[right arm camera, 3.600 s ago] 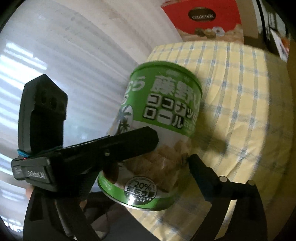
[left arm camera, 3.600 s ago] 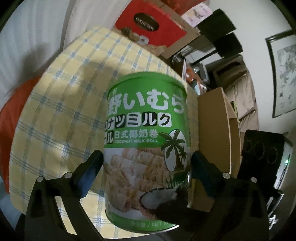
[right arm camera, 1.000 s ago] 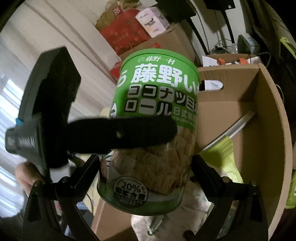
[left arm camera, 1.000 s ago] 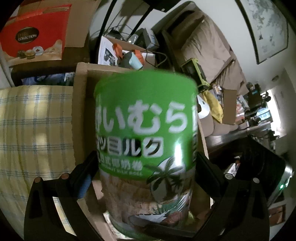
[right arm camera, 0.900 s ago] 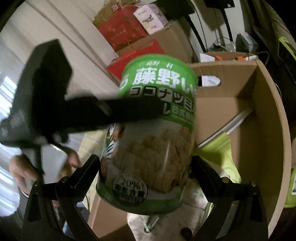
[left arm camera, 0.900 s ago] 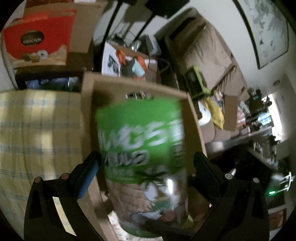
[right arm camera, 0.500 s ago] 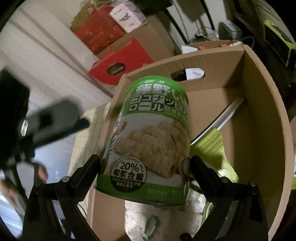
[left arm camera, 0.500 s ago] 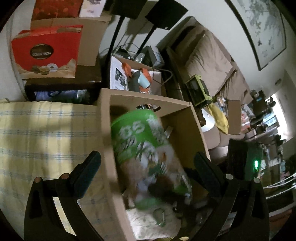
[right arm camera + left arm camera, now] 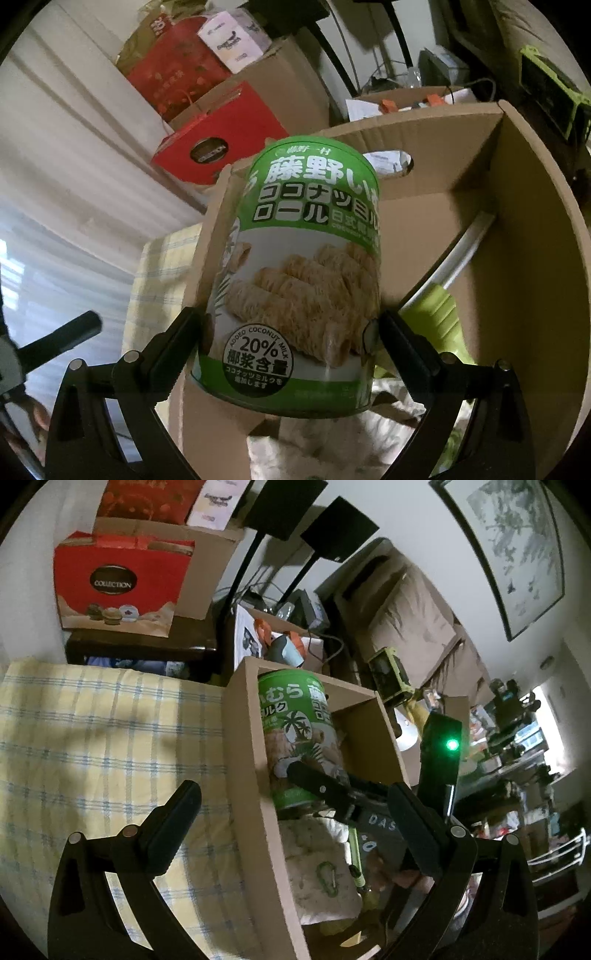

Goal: Organize objects
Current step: 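Lower the green can into the box and open the right gripper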

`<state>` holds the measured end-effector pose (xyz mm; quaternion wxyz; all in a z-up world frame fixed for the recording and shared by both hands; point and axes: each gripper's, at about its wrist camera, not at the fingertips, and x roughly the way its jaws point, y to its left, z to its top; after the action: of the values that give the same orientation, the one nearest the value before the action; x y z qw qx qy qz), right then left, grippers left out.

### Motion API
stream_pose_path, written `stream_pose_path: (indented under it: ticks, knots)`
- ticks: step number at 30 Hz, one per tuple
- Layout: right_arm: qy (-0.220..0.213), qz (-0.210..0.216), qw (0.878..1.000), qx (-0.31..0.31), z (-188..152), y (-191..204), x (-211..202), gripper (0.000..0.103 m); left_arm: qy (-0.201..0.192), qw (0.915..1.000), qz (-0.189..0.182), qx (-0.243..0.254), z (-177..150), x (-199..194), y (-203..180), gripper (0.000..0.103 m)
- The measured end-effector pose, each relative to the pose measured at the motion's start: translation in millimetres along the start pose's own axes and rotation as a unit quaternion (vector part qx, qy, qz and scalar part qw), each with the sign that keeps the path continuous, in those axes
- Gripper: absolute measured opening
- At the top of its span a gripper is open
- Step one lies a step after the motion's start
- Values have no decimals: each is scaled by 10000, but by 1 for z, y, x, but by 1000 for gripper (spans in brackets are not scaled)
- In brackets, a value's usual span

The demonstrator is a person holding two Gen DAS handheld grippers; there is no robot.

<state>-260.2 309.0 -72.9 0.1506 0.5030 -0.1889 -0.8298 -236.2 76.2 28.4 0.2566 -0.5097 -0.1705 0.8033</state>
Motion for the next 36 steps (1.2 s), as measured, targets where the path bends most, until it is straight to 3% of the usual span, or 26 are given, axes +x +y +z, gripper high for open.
stream_pose_path:
  ticks: [8,13,22,36]
  knots:
    - [64,4,9999,99,0,-4,-7,98,124,9998,148,60,-15,-3,7,101]
    - [-164,215,9991,326,-9,-13,-38,98,175,9993,284,169,-32,-7,9,101]
    - [-712,-730,9938,-449,-55,5,-94,98,0,9956,767,531,-64,-22,2,101]
    - [-985,-1253,9849,-678,-107,28,-122,99,-360,9874,1315,808,-105,-46,0,103]
